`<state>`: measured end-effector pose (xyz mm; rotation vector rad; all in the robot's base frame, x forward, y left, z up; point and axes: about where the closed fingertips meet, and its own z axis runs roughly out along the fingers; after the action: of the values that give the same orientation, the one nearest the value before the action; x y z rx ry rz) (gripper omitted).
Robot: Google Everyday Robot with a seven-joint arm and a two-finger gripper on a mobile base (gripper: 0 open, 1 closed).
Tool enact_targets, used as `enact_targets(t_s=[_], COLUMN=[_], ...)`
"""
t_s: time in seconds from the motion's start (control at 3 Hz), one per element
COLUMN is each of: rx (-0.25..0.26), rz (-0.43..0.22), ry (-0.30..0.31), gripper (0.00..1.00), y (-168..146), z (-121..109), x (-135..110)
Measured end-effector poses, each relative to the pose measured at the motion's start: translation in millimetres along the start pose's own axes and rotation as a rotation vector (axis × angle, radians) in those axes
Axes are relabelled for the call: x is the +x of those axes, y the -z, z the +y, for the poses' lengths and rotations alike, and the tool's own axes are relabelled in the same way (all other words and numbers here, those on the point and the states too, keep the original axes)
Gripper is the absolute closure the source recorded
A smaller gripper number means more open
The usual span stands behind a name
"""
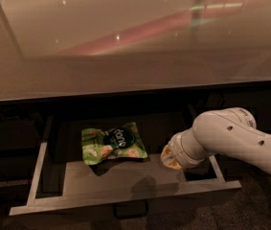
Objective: Open top drawer
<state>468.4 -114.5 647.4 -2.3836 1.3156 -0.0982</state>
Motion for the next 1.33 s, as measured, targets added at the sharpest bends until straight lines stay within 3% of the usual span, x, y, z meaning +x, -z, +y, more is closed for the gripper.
enact_targets(t_s=[0.33,1.33], rx=[0.0,0.0], rz=[0.0,0.0], ry=[0.0,0.0], gripper=[0.83,0.13], y=[0.0,0.0], z=[0.0,0.0], x=[0.0,-0.1])
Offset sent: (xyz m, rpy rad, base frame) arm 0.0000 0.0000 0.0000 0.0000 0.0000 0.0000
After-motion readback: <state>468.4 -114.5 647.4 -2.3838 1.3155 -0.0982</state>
